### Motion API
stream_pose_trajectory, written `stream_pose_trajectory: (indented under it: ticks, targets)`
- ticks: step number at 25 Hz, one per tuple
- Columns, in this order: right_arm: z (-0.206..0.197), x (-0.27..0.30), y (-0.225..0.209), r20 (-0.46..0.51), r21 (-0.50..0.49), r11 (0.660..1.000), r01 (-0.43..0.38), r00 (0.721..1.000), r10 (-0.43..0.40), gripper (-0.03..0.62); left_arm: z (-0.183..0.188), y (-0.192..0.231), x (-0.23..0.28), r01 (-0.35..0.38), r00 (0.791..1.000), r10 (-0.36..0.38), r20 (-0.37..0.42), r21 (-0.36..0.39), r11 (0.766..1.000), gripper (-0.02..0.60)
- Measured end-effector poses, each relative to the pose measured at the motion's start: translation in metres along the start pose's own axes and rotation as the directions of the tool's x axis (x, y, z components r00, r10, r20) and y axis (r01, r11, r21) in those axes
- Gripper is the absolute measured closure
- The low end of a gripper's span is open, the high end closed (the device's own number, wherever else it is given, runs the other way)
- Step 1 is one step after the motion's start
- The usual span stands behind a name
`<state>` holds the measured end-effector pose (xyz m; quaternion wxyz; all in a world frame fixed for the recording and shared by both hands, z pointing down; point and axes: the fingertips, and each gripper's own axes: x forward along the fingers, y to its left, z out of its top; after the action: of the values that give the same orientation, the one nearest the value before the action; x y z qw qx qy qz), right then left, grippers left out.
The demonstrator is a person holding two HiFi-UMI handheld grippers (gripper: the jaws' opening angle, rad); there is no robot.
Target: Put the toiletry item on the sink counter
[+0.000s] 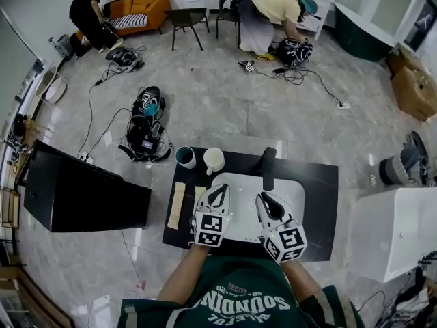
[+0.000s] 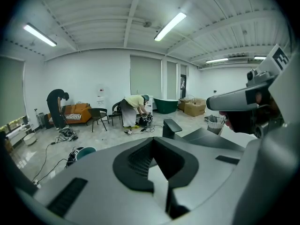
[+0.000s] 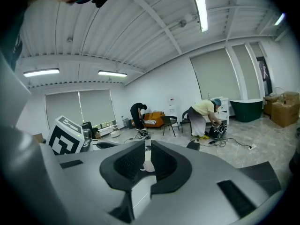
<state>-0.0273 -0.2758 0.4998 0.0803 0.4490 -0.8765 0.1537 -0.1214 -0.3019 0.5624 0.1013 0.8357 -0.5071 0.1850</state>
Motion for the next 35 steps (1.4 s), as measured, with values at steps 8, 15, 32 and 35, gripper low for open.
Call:
stream_pose_trajectory:
  ticks: [8, 15, 32, 35]
  targets:
    - [0.003, -0.003, 0.000, 0.019, 0.001, 1.000, 0.016, 1.000, -0.016, 0.542, 0.001, -0.005, -0.003, 0.016, 1.000, -0.016, 0.005, 0.006, 1.000, 0.571]
    - [0.002, -0.002, 0.003, 0.004, -0.004, 1.000, 0.017, 1.000, -0.017, 0.543, 0.000, -0.008, -0.001, 0.036, 0.999, -0.036, 0.000, 0.007, 0.999, 0.571]
    - [-0.005, -0.001, 0.006, -0.018, -0.003, 0.999, 0.035, 0.999, -0.035, 0.548, -0.005, -0.007, -0.002, 0.043, 0.999, -0.043, 0.000, 0.006, 0.999, 0.571]
    - [-0.008, 0.000, 0.008, -0.026, -0.003, 1.000, 0.030, 0.999, -0.030, 0.548, -0.006, -0.006, -0.002, 0.041, 0.999, -0.041, -0.002, 0.001, 0.999, 0.571]
